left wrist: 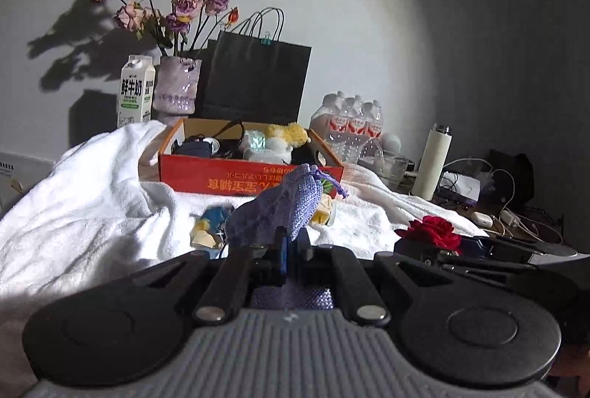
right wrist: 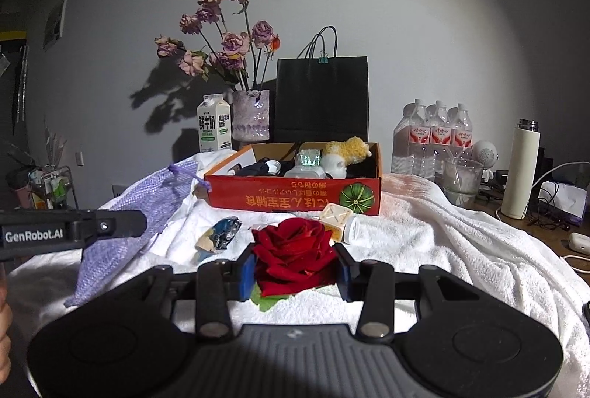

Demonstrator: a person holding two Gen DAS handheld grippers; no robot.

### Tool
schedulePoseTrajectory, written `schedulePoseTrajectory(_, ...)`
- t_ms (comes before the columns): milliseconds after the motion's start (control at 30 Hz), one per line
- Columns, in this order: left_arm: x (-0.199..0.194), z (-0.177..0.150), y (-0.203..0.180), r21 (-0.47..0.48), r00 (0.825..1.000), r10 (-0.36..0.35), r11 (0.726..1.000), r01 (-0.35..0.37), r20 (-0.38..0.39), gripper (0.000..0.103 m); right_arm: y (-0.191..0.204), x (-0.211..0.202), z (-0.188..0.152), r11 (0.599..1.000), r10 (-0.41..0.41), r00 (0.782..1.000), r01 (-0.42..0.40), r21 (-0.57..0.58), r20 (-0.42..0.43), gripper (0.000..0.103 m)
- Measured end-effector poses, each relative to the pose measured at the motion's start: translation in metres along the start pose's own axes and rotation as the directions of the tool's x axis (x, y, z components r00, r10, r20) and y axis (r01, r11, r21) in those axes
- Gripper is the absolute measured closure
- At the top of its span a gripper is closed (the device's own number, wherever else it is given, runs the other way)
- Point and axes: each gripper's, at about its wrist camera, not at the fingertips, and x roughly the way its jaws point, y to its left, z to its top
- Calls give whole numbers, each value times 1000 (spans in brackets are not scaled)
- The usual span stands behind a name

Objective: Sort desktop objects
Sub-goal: 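Lift and carry the mesh bag and red rose over the cardboard box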

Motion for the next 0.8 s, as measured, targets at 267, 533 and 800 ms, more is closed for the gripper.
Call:
schedulePoseTrajectory(267, 15, 15, 9, -3, 1000, 3, 1000, -3, 1, 98, -8, 10, 10, 1000, 9, 1000, -9, 20, -2, 62)
schedulePoseTrajectory(533, 76, 106, 27, 57, 999, -29, 998, 28, 24, 97, -33, 65, 83, 998, 50, 999, -50, -32, 19, 62)
schedulePoseTrajectory(800, 225, 179, 60, -2, 981, 3, 1000, -3, -194, 97, -86, 221, 167, 991, 117, 977, -104, 80, -180, 62)
